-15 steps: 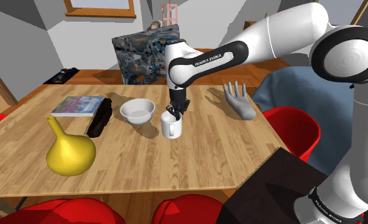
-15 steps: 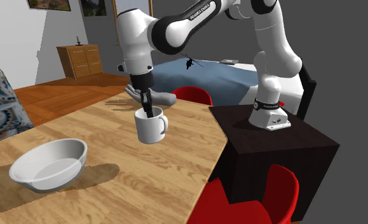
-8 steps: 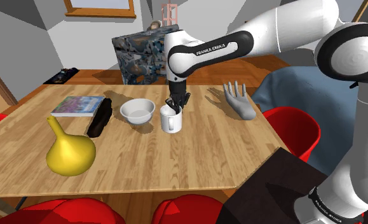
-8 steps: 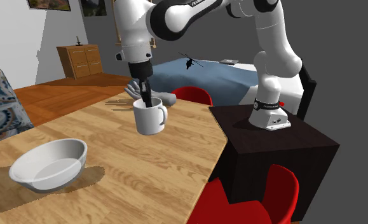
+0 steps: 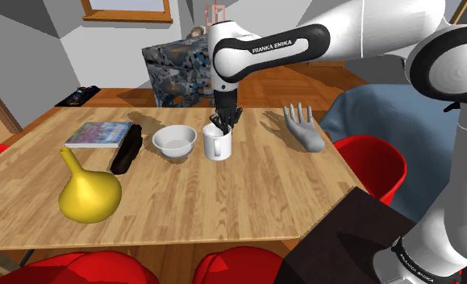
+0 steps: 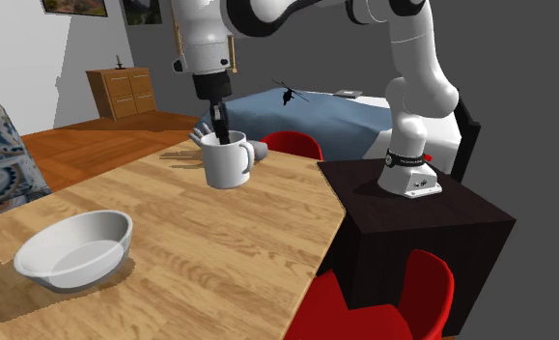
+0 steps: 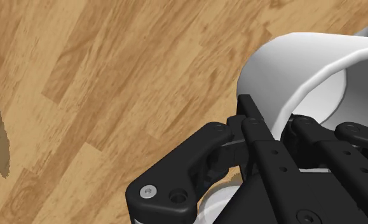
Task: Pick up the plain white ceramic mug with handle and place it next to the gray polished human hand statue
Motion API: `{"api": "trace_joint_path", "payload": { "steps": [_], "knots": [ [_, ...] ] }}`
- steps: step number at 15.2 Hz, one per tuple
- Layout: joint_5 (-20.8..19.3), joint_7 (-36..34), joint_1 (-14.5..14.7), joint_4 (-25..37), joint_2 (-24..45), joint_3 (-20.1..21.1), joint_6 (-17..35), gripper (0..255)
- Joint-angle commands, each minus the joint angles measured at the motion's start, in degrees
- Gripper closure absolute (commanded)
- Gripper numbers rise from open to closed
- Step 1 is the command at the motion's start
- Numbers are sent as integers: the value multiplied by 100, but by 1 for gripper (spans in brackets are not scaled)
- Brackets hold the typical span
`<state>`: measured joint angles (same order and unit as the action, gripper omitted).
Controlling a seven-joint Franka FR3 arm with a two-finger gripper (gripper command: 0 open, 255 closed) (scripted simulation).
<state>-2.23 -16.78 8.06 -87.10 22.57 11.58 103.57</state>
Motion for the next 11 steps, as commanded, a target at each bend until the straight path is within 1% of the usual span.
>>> {"api": "trace_joint_path", "payload": {
  "steps": [1,6,11],
  "knots": [
    [16,123,-90,-43,-77,-34,-33,255],
    [72,730,-522,-466,-379,-220,83,255],
    [96,1342,-932,-693,-548,-430,139,255]
  ]
}}
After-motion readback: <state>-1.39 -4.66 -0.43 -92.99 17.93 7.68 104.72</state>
